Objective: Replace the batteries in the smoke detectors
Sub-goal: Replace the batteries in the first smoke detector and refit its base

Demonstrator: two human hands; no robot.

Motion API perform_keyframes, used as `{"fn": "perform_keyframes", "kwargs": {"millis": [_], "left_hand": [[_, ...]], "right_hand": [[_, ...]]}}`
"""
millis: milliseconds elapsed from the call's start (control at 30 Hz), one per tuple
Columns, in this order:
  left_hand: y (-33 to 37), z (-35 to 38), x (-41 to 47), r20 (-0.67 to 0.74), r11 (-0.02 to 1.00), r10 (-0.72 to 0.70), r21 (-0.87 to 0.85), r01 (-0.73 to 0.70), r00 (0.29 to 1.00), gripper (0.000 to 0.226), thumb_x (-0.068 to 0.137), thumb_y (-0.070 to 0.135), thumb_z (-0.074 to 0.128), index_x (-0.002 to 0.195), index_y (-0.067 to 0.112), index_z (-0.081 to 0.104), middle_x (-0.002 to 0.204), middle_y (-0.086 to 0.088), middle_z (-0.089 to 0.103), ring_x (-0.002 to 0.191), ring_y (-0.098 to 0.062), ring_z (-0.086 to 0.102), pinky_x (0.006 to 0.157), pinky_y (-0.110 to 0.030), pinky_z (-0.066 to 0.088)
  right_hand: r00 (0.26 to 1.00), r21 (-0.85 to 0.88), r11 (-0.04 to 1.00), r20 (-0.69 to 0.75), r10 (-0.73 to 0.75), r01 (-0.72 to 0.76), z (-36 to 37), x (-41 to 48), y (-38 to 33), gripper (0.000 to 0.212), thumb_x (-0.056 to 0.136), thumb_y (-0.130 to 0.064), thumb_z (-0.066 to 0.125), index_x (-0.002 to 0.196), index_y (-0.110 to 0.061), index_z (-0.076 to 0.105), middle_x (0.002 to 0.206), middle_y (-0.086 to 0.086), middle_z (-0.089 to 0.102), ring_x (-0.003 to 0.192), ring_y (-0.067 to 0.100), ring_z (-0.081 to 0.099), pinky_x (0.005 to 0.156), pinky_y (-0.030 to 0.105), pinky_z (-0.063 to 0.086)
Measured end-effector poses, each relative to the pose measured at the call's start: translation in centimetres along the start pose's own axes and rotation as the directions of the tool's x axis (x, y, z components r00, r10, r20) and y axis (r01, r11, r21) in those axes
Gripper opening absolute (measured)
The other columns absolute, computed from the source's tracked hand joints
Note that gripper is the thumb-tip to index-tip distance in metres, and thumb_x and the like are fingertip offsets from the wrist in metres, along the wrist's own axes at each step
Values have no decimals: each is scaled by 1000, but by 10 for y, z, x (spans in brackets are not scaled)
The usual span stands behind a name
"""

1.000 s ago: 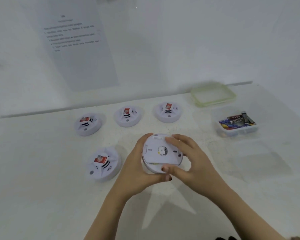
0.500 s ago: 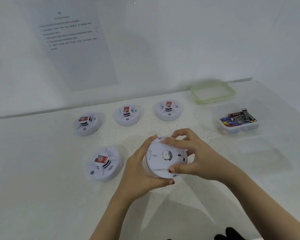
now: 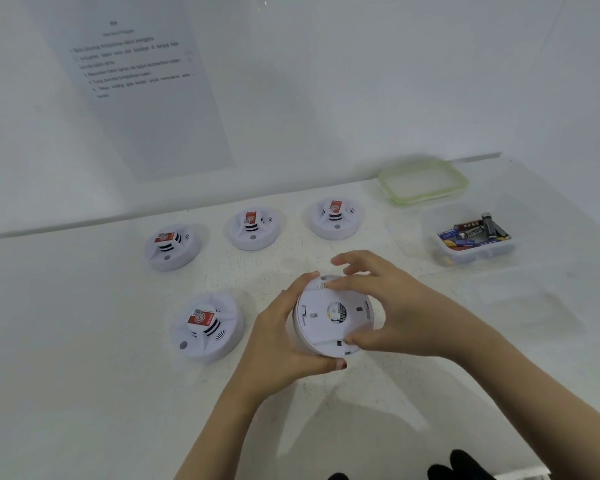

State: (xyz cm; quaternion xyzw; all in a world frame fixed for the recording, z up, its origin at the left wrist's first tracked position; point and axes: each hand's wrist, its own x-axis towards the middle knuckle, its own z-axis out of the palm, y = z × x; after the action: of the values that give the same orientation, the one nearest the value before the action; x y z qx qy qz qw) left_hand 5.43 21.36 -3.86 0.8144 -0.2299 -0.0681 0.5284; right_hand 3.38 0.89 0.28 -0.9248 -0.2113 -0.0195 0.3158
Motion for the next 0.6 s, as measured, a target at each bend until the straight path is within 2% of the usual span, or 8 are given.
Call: {"fn": "perform_keyframes", "kwargs": {"millis": [100, 233, 300, 400, 467, 533, 600], "left_hand": [[-3, 0, 1, -2, 1000, 21, 6, -21, 1000, 95, 52, 11, 94, 131, 34, 47, 121, 16, 60, 115, -5, 57, 89, -25, 53], [-7, -6, -1, -90, 998, 26, -48, -31, 996, 86, 52, 7, 91, 123, 36, 51, 114, 17, 64, 107, -4, 61, 83, -16, 51], [-8, -11, -2, -153, 998, 30, -58, -40, 988, 87, 50, 19, 91, 125, 34, 51, 116, 17, 63, 110, -4, 59, 85, -15, 50], [-7, -19, -1, -213, 997, 50, -38, -60, 976, 88, 49, 38, 87, 128, 34, 49, 120, 19, 60, 116, -2, 55, 90, -11, 47], [-3, -23, -1, -243, 996, 55, -48, -69, 969, 84, 49, 39, 85, 124, 39, 48, 118, 27, 58, 114, 5, 54, 87, -5, 43], [0, -22, -1, -256, 996, 58, -54, -74, 965, 85, 49, 38, 86, 125, 37, 47, 118, 29, 58, 115, 7, 53, 86, -3, 42], [3, -18, -1, -240, 995, 61, -59, -78, 969, 89, 49, 29, 91, 128, 30, 48, 119, 27, 58, 115, 6, 54, 86, -5, 43]], "right_hand": [[995, 12, 998, -74, -61, 62, 3, -4, 0, 60, 67, -35, 67, 124, -23, 56, 135, -16, 36, 121, -3, 40, 89, 16, 44], [986, 29, 998, -158, 53, -49, 1, -15, 11, 56, 67, -35, 69, 121, -23, 56, 137, -15, 34, 125, -4, 37, 94, 20, 43], [984, -3, 990, -113, 140, -141, 4, -24, 18, 56, 69, -30, 69, 123, -25, 54, 141, -15, 29, 125, -2, 36, 95, 23, 43], [973, -44, 972, 13, 232, -231, 12, -37, 22, 61, 72, -28, 67, 130, -28, 48, 147, -14, 23, 128, -1, 30, 97, 18, 37], [960, -67, 962, 73, 269, -264, 17, -44, 23, 63, 75, -29, 65, 134, -29, 44, 150, -14, 20, 133, 0, 24, 100, 16, 32], [951, -60, 957, 108, 289, -284, 20, -47, 23, 64, 77, -33, 63, 137, -34, 40, 152, -15, 18, 137, 0, 17, 103, 16, 25], [952, 68, 951, 82, 296, -302, 20, -45, 19, 61, 76, -46, 57, 134, -47, 37, 150, -18, 24, 135, -5, 22, 106, 19, 26]]}}
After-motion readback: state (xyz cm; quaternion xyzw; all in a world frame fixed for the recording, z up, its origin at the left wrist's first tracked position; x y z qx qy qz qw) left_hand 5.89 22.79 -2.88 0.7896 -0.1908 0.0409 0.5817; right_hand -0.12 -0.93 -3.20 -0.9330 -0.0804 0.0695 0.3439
